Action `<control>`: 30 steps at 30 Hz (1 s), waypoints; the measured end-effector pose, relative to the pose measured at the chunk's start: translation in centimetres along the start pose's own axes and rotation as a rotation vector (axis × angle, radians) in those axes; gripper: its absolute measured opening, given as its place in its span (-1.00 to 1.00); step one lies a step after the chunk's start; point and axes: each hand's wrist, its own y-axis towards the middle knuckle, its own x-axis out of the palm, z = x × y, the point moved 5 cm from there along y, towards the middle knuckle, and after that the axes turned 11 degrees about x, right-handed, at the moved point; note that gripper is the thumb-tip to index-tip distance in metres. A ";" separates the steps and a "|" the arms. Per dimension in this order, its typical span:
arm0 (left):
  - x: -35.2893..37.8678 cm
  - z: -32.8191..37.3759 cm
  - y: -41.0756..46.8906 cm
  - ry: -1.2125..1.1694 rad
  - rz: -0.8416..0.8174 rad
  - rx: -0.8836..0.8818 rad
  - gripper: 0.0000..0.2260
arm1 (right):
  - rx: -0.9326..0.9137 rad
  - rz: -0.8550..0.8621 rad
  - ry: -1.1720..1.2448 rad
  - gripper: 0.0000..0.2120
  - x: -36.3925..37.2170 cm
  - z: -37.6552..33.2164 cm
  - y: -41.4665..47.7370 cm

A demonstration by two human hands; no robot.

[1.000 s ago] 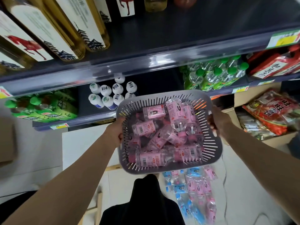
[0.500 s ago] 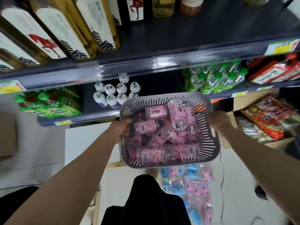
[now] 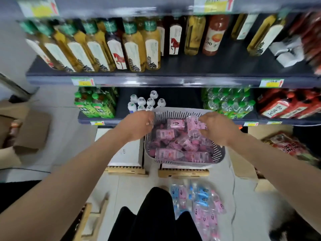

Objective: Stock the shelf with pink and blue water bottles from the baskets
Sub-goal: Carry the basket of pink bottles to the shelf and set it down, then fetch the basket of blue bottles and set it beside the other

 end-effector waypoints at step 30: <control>15.7 11.3 -86.5 -0.055 0.621 -1.424 -0.69 | -1.888 0.245 -0.553 -0.62 4.6 -56.1 -62.0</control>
